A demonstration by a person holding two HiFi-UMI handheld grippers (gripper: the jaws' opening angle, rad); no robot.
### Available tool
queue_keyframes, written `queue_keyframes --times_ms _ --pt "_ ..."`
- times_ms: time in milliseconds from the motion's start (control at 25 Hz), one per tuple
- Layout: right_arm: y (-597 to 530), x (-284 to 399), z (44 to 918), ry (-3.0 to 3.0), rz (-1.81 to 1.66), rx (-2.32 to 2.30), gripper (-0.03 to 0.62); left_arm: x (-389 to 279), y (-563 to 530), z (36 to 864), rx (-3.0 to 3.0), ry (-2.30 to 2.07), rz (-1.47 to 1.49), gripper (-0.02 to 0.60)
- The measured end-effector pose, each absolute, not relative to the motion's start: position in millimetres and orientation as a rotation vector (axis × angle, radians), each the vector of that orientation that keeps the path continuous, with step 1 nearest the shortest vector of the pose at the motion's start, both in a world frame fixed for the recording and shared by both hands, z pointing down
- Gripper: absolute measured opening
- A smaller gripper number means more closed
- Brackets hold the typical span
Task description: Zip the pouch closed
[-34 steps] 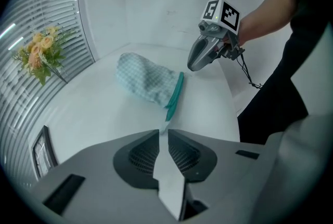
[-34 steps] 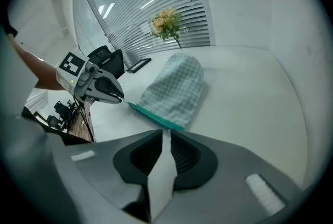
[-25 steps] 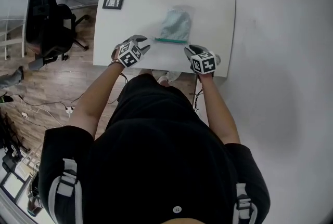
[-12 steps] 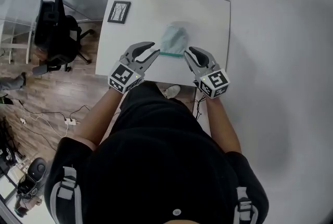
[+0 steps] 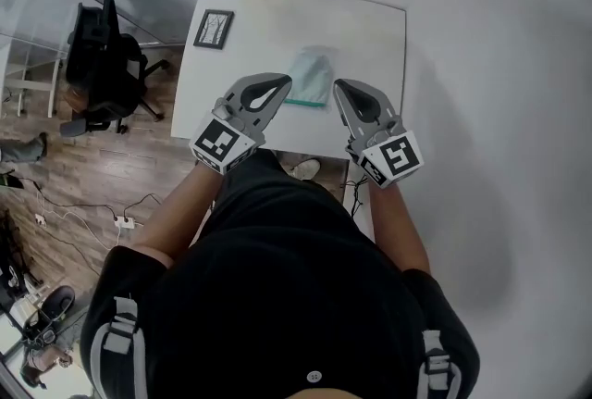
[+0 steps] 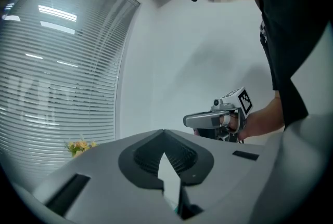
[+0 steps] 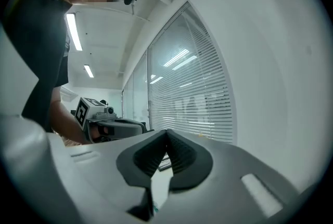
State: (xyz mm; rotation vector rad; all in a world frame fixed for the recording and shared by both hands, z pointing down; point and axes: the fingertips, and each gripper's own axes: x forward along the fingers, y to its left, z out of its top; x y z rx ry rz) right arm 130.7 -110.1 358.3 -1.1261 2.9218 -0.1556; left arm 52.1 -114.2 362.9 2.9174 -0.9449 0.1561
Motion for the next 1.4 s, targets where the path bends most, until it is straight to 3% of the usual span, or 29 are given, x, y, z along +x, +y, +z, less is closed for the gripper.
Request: queue_keyframes --times_ms 1400 --pt "-121.4 143.2 350.9 2.913 -0.103 -1.208 0.009 52.3 -127.5 354.1 2.924 -1.046 0.136 0.008"
